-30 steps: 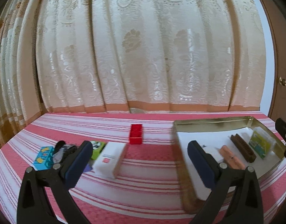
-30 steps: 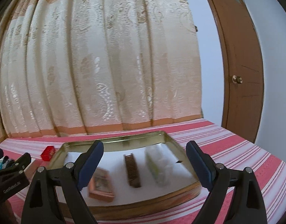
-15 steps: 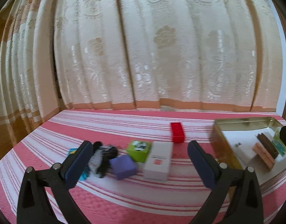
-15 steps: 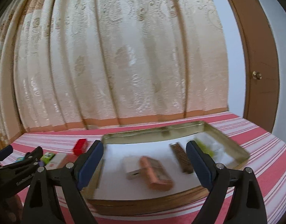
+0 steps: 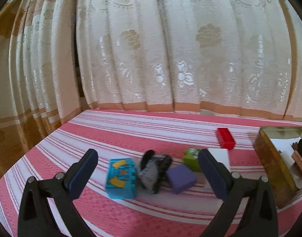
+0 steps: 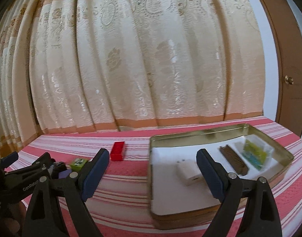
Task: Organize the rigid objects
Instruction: 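Grasp the blue toy block with the left tool while the right tool grasps the patterned box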
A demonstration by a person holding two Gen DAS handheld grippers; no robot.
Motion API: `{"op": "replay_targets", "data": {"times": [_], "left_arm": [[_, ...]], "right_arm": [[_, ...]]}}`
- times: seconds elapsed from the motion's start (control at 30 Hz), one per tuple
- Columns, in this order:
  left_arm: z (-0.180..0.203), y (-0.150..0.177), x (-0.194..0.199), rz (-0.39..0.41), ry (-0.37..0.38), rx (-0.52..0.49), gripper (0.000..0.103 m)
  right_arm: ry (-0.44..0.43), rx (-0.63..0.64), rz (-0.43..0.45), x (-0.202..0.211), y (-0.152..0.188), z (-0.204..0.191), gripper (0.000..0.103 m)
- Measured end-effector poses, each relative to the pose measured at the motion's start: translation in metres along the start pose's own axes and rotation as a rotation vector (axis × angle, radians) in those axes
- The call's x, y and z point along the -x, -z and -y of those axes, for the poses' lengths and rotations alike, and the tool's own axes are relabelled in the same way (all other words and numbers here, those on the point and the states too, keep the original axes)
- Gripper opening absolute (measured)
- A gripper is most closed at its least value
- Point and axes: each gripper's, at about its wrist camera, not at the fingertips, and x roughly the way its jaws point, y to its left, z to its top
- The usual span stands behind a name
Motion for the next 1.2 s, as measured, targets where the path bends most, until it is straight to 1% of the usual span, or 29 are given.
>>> {"op": "replay_targets", "data": {"times": [0.17,0.27,0.37,0.47,0.53,0.6,0.7,0.77,0.8,0.97,1.07,1.13,1.2], "left_arm": [[-0.026,0.001,-0.010,-0.028,-0.017,0.024,0.103],[-0.042,0.002,-0.020,-0.067,-0.028,0.042,0.103],[-0.059,0.004,-0.036,-0.145,-0.025,0.079,0.102],[-0.067,0.008,-0.049,-0.214,-0.013,0.114,0.102],[-0.065,0.010,-0.054,-0.242,-0.008,0.109,0.102],[-0.059,0.012,-0.059,-0.267,-0.010,0.084,0.102],[-0.052,0.015,-0.069,-0.320,-0.026,0.050,0.100],[-0.057,0.017,-0.071,-0.333,-0.025,0.071,0.100],[-0.061,0.018,-0.072,-0.344,-0.041,0.084,0.100],[-0.072,0.025,-0.083,-0.411,-0.057,0.131,0.099],[-0.076,0.031,-0.095,-0.478,-0.067,0.154,0.098],[-0.076,0.032,-0.097,-0.487,-0.076,0.149,0.096],[-0.074,0.032,-0.095,-0.489,-0.076,0.143,0.096]], "right_arm": [[-0.039,0.009,-0.025,-0.010,0.001,-0.024,0.092],[-0.049,0.027,-0.050,-0.017,0.002,-0.040,0.092],[-0.050,0.036,-0.080,-0.026,0.003,-0.053,0.092],[-0.058,0.038,-0.121,-0.036,0.004,-0.061,0.092],[-0.067,0.028,-0.148,-0.043,0.004,-0.065,0.092],[-0.073,0.023,-0.178,-0.051,0.006,-0.069,0.092],[-0.060,0.033,-0.233,-0.063,0.007,-0.075,0.092],[-0.063,0.031,-0.259,-0.068,0.008,-0.077,0.092],[-0.064,0.027,-0.269,-0.070,0.008,-0.077,0.092],[-0.075,-0.001,-0.302,-0.076,0.010,-0.072,0.092],[-0.076,-0.016,-0.304,-0.077,0.009,-0.070,0.092],[-0.079,-0.014,-0.309,-0.078,0.009,-0.071,0.092],[-0.080,-0.004,-0.309,-0.078,0.008,-0.073,0.092]]}}
